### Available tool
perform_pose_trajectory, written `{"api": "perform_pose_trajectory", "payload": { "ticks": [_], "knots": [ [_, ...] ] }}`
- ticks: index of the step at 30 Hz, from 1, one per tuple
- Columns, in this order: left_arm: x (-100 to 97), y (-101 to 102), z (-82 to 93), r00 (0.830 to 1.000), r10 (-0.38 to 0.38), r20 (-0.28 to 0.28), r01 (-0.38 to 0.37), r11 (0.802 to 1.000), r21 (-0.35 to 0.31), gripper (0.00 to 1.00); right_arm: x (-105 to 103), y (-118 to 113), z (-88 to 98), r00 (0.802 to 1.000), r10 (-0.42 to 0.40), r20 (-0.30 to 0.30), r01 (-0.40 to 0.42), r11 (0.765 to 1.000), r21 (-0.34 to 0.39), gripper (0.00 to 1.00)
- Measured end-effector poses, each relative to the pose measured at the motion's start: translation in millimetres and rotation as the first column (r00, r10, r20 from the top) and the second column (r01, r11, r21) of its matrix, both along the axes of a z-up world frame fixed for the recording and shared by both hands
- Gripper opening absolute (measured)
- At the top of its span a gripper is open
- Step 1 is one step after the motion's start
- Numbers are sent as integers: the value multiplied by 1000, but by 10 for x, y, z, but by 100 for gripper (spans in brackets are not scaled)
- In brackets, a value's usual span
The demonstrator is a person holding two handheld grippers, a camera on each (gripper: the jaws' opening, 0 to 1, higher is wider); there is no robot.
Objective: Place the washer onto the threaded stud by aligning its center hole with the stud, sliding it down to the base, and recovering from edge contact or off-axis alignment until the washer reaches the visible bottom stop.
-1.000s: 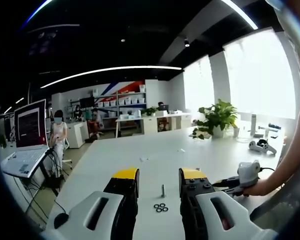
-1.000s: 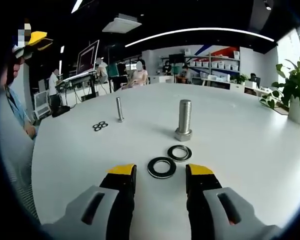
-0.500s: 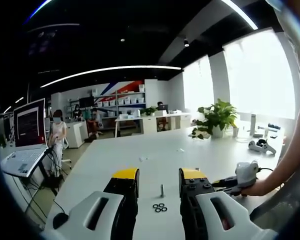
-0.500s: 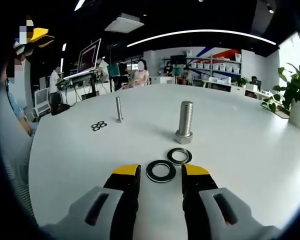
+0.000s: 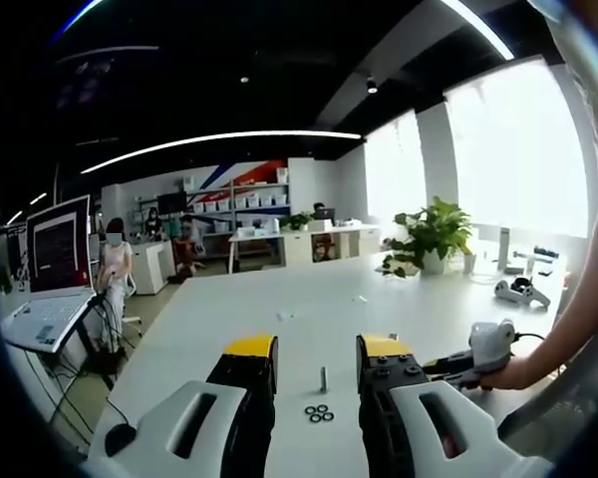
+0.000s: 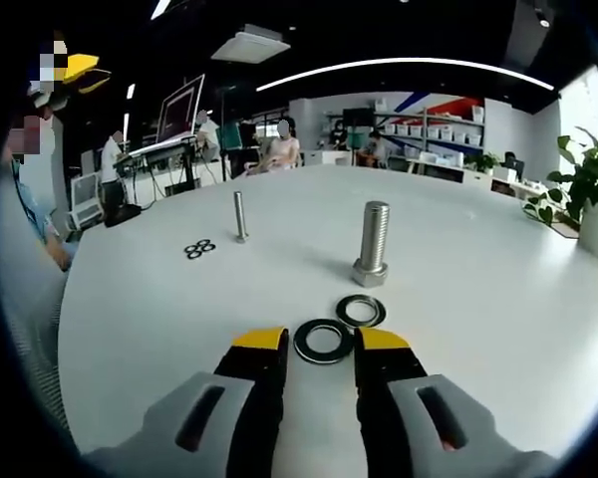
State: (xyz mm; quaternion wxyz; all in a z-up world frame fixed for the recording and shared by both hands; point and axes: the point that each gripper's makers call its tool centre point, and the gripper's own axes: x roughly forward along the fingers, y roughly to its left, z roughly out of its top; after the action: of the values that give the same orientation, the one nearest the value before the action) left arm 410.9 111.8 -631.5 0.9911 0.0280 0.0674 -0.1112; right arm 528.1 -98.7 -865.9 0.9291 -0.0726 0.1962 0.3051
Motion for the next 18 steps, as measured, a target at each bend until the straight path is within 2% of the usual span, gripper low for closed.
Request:
{"api": "perform_pose_trajectory", "payload": {
  "ticks": [18],
  "knots": [
    [1, -12, -36, 1000, -8, -9, 8, 1000, 6, 29, 25, 23, -3, 1000, 9, -14, -9, 1000, -7, 26]
  ]
}}
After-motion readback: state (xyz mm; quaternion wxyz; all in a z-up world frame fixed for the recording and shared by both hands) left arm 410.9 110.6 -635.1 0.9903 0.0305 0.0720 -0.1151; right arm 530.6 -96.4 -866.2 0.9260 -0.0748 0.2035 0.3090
